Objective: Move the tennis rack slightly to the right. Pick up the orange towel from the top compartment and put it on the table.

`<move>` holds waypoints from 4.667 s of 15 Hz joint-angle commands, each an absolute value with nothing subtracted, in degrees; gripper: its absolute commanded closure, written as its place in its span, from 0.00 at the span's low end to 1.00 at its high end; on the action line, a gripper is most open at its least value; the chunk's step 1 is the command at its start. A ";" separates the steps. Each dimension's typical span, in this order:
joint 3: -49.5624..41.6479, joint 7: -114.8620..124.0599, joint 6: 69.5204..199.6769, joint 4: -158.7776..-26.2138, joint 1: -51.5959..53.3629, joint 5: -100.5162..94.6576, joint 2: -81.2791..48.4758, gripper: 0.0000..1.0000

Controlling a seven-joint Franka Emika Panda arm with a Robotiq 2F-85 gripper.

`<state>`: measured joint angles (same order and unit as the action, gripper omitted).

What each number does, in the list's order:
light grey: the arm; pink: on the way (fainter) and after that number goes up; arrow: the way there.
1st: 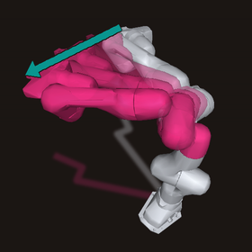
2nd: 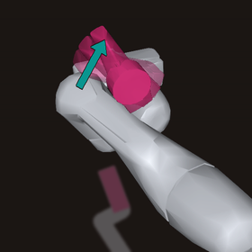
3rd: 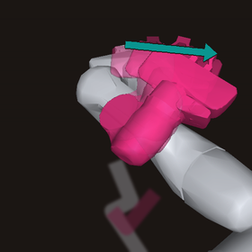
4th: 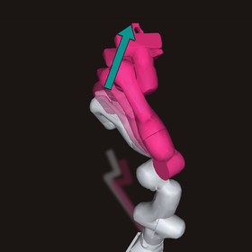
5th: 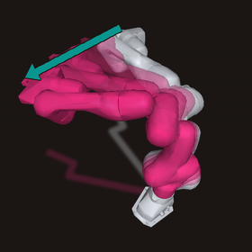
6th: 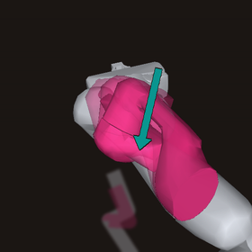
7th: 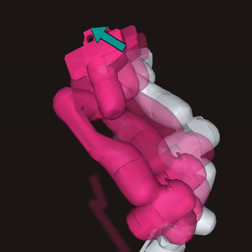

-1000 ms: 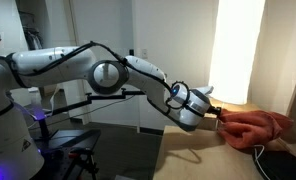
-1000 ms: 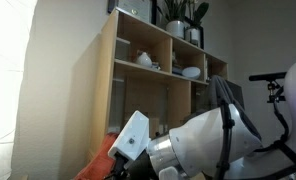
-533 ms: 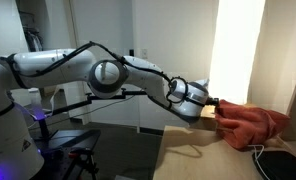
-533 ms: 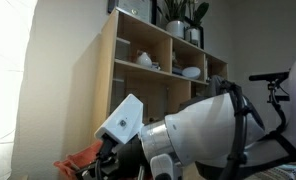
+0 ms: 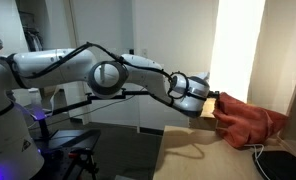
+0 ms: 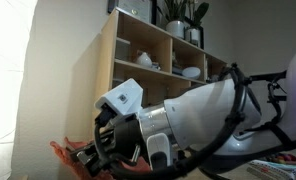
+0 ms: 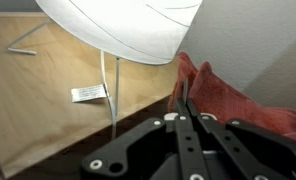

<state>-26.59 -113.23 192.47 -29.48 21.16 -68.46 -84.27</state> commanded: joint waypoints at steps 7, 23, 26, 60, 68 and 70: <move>-20.11 -112.00 192.10 -27.26 17.91 -73.31 -84.74 0.99; -20.98 -114.50 194.94 -16.93 19.08 -74.10 -84.23 0.99; -22.56 -132.26 196.98 -19.90 21.06 -56.38 -81.22 0.99; -52.15 -149.30 198.25 -22.97 22.64 17.49 -84.87 0.98; -62.04 -149.29 198.27 -29.01 23.74 31.45 -85.22 0.98; -65.38 -149.29 198.26 -29.80 24.18 34.71 -85.30 0.98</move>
